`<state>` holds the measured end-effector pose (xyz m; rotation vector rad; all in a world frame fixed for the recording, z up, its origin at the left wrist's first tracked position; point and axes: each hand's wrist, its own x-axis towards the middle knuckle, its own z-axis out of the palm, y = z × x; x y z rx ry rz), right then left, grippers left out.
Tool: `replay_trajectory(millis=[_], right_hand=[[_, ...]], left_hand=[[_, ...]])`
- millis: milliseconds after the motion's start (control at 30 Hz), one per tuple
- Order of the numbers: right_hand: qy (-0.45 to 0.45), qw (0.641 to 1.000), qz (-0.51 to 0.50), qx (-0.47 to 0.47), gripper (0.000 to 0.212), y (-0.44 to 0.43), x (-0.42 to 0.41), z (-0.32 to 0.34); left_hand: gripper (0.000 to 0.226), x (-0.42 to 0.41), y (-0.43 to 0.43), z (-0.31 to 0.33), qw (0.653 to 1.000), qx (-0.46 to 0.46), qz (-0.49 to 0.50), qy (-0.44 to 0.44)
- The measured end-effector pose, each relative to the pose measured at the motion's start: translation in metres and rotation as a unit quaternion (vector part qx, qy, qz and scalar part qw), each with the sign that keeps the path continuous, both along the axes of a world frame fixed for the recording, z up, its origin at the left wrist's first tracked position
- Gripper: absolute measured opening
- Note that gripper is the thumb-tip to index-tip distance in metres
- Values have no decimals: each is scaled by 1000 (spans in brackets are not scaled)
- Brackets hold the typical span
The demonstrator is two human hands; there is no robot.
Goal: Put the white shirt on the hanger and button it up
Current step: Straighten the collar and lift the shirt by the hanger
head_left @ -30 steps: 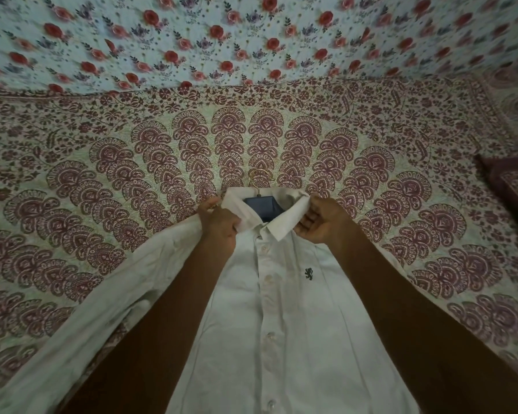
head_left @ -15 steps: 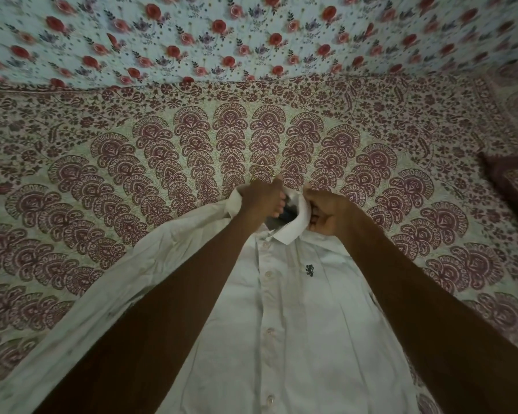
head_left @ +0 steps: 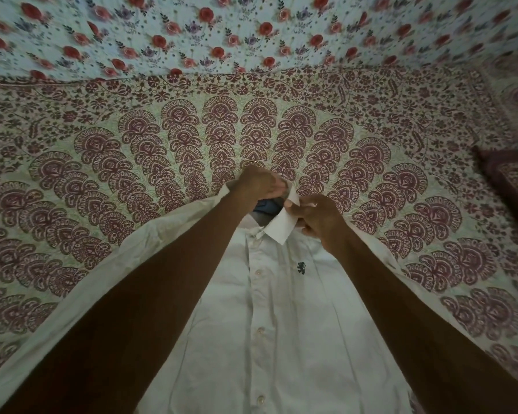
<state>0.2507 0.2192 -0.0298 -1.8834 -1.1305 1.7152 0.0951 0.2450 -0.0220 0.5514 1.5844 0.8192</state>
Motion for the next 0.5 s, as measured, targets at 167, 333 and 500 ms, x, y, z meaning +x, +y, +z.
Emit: replay_trajectory(millis=[167, 333, 500], right_hand=[[-276, 896, 135, 320, 27, 13, -4, -1], [-239, 857, 281, 359, 18, 27, -46, 14], [-355, 839, 363, 196, 44, 39, -78, 2]], left_hand=[[18, -29, -33, -13, 873, 195, -32, 446], [17, -65, -50, -11, 843, 68, -214, 489], [17, -62, -60, 1, 903, 35, -190, 384]])
